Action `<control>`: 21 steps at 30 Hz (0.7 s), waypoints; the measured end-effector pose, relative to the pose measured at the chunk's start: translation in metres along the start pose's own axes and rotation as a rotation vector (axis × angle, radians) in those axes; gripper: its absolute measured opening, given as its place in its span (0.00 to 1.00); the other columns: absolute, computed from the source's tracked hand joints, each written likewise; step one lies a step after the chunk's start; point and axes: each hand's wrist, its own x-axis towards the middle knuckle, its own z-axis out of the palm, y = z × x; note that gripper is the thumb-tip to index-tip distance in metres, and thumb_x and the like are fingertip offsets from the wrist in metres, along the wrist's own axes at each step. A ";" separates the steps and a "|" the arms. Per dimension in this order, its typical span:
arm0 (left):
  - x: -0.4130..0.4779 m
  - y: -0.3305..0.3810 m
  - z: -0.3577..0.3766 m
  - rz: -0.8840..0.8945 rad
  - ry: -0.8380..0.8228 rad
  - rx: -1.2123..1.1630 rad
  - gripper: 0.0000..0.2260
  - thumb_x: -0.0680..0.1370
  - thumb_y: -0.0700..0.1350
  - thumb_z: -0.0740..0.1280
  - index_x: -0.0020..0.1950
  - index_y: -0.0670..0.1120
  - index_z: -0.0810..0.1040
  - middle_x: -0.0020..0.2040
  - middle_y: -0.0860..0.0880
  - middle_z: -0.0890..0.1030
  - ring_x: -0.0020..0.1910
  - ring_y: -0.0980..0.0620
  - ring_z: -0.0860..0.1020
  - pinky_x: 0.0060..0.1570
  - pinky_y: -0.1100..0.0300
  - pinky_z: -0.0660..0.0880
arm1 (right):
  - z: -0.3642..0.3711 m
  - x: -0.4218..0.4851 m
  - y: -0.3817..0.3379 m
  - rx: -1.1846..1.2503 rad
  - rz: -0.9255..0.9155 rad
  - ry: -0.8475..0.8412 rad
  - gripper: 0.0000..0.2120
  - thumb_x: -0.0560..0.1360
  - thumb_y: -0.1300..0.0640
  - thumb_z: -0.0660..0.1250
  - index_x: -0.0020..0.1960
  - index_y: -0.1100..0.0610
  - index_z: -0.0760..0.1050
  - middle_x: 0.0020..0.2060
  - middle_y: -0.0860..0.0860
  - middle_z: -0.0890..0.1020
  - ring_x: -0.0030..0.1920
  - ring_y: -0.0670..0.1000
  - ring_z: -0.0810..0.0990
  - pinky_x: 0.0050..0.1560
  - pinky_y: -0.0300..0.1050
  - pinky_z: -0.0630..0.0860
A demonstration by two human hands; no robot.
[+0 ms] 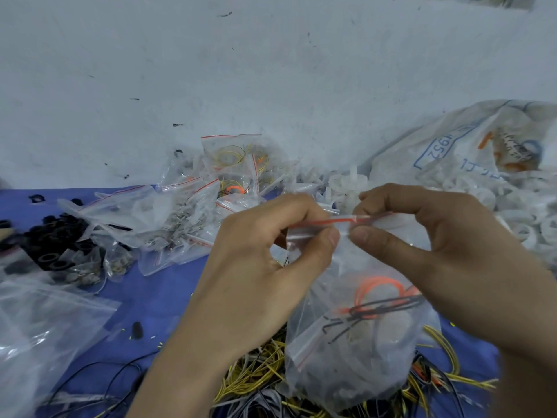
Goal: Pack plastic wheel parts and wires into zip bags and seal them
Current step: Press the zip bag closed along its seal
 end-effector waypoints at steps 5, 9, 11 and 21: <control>0.000 0.000 -0.002 -0.016 -0.045 0.050 0.06 0.73 0.48 0.66 0.39 0.48 0.78 0.37 0.52 0.79 0.40 0.56 0.77 0.40 0.72 0.70 | -0.001 -0.002 0.001 -0.033 0.032 -0.014 0.06 0.72 0.38 0.65 0.47 0.35 0.71 0.49 0.28 0.75 0.51 0.31 0.72 0.59 0.35 0.61; 0.001 0.002 -0.001 0.057 -0.044 0.113 0.05 0.74 0.46 0.67 0.39 0.47 0.79 0.36 0.53 0.77 0.38 0.54 0.77 0.36 0.65 0.69 | 0.004 -0.002 -0.005 -0.046 0.015 -0.012 0.09 0.66 0.42 0.63 0.46 0.36 0.72 0.47 0.26 0.75 0.51 0.31 0.71 0.67 0.55 0.62; 0.001 0.002 -0.004 0.058 -0.042 0.107 0.04 0.73 0.45 0.68 0.38 0.48 0.79 0.35 0.54 0.77 0.37 0.56 0.76 0.35 0.69 0.68 | 0.002 -0.003 -0.004 -0.041 0.025 -0.012 0.11 0.66 0.41 0.63 0.48 0.35 0.71 0.47 0.25 0.75 0.51 0.30 0.71 0.70 0.56 0.60; -0.001 0.005 -0.011 0.065 -0.096 0.195 0.05 0.72 0.46 0.68 0.37 0.49 0.79 0.34 0.55 0.76 0.36 0.60 0.75 0.37 0.74 0.66 | 0.005 -0.002 -0.011 -0.104 0.010 -0.031 0.07 0.65 0.41 0.63 0.39 0.41 0.75 0.44 0.29 0.76 0.53 0.35 0.70 0.67 0.64 0.60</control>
